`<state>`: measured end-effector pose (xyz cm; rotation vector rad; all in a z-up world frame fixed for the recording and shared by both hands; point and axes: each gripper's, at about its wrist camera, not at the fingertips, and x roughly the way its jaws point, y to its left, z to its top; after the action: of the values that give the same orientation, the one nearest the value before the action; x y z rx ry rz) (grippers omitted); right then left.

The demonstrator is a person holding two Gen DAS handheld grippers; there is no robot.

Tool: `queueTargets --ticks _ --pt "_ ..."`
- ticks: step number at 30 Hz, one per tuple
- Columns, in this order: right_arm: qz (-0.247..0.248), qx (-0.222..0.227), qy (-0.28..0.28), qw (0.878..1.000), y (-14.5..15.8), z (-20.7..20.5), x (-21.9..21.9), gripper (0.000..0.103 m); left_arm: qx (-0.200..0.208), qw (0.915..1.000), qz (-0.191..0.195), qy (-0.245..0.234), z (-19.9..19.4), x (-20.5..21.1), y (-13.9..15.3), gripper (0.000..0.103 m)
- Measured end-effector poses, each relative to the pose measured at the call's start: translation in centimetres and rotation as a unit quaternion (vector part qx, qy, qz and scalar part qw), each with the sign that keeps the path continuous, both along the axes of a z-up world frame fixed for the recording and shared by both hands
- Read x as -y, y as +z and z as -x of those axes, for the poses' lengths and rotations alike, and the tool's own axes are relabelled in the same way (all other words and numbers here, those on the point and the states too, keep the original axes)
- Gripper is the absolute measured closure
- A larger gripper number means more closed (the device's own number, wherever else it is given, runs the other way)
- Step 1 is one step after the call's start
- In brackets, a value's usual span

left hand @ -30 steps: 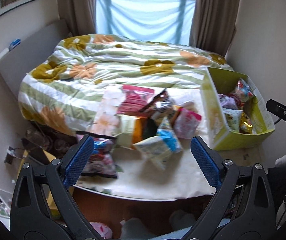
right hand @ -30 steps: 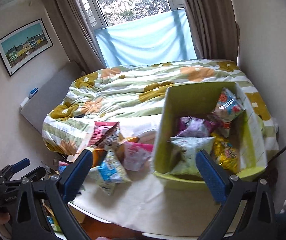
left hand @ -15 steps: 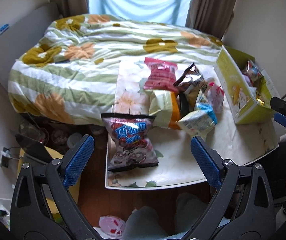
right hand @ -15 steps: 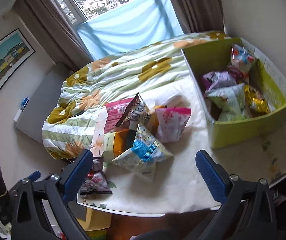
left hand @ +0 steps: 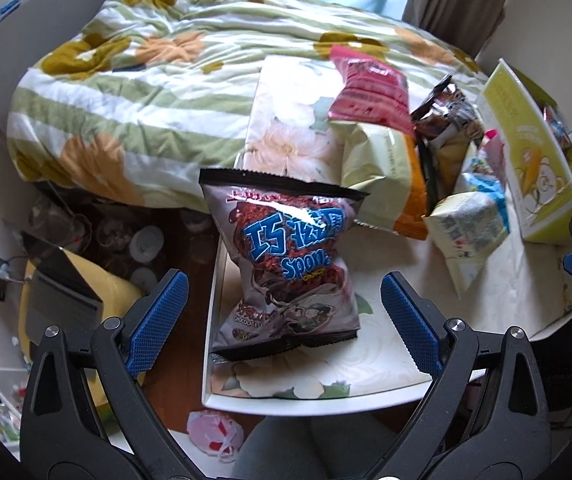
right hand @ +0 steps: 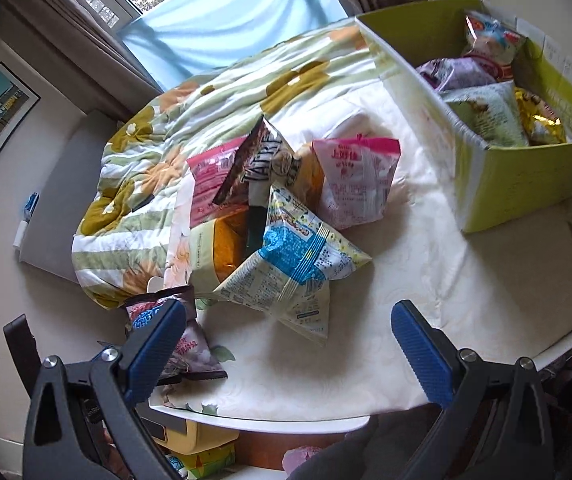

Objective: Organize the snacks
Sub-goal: 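Grasp the blue-lettered Spoons bag with the left tool while the right tool grasps the blue-white bag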

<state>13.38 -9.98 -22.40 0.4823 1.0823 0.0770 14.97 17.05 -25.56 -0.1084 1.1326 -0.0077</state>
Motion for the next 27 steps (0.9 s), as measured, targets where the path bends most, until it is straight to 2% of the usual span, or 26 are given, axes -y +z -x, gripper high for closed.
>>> queueTargets --ticks 8,18,23,27 --pt "-0.023 -0.028 0.006 0.999 -3.0 -2.4 -0.2 0.001 -0.022 0.9996 -0.014 0.007 -1.7 0.5 -2.4 0.006" --pt "-0.078 -0.069 -0.015 0.994 -6.2 -4.2 0.5 0.001 -0.039 0.9981 -0.041 -0.027 -2.9 3.7 -3.8 0.009" --pt "-0.099 -0.080 -0.024 0.992 -7.1 -5.0 0.6 0.001 -0.057 0.9971 -0.038 -0.033 -3.3 4.2 -4.8 0.026" --pt "-0.104 -0.084 -0.028 0.991 -7.4 -5.7 0.7 0.001 -0.064 0.9967 -0.037 -0.034 -3.5 4.0 -5.2 0.033"
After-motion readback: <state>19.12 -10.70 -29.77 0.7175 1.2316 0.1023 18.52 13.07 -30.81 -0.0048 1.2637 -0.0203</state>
